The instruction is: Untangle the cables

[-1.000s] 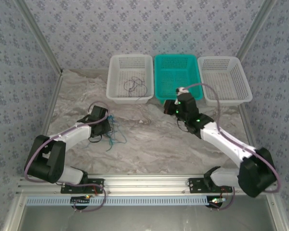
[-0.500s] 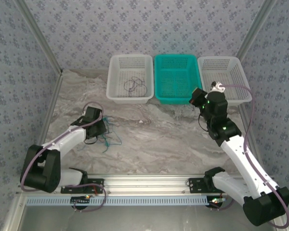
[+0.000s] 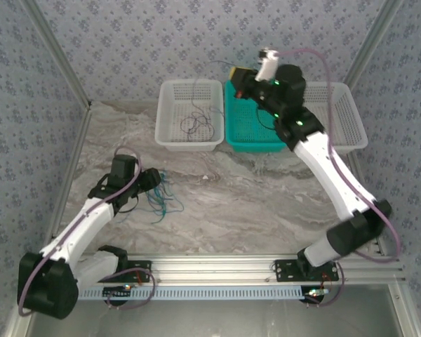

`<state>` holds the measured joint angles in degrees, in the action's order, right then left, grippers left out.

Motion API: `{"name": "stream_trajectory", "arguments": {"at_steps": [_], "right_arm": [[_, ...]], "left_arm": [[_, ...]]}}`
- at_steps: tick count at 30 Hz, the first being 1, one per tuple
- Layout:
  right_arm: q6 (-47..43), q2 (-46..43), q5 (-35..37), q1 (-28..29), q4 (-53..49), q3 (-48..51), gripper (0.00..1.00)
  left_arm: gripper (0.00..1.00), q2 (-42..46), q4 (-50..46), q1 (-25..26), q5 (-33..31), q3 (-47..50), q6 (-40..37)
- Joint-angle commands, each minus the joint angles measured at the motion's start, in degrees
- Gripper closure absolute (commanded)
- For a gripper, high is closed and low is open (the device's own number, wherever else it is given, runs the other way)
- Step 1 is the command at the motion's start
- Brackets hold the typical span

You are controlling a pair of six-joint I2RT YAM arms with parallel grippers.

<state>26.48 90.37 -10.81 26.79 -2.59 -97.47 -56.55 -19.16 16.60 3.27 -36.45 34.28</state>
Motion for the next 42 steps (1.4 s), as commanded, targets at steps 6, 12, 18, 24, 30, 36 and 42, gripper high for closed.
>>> {"name": "stream_trajectory", "arguments": {"at_steps": [6,12,18,24,30,36,42], "right_arm": [[-8.2,26.0,1.1,1.8,-1.3,-18.2,1.00],[-10.5,39.0,0.6,2.4,-12.5,-32.7,0.42],[-13.9,33.5,3.6,2.3,-21.1,-36.8,0.34],[-13.7,15.4,-2.5,3.7,-19.5,-17.1,0.33],[-11.0,-3.4,-0.2,11.7,-4.3,17.2,0.31],[-4.7,-2.6,-5.6,18.0,-4.5,26.7,0.31],[0.6,4.5,-8.3,20.4,-3.5,25.7,0.32]], "left_arm": [[0.31,7.8,-9.0,0.6,0.7,-2.3,1.0],[0.27,7.3,-10.9,0.5,-1.4,-2.9,0.9],[0.24,3.0,-13.5,-0.6,-8.3,-5.5,2.6],[0.25,-4.6,-11.6,-3.9,-10.3,-7.3,5.7],[0.31,-14.9,-3.7,-10.8,-0.4,-8.2,6.4],[0.49,-25.4,2.1,-14.2,6.9,-10.9,2.6],[0.63,-29.1,5.1,-14.4,10.2,-10.3,3.1]]}}
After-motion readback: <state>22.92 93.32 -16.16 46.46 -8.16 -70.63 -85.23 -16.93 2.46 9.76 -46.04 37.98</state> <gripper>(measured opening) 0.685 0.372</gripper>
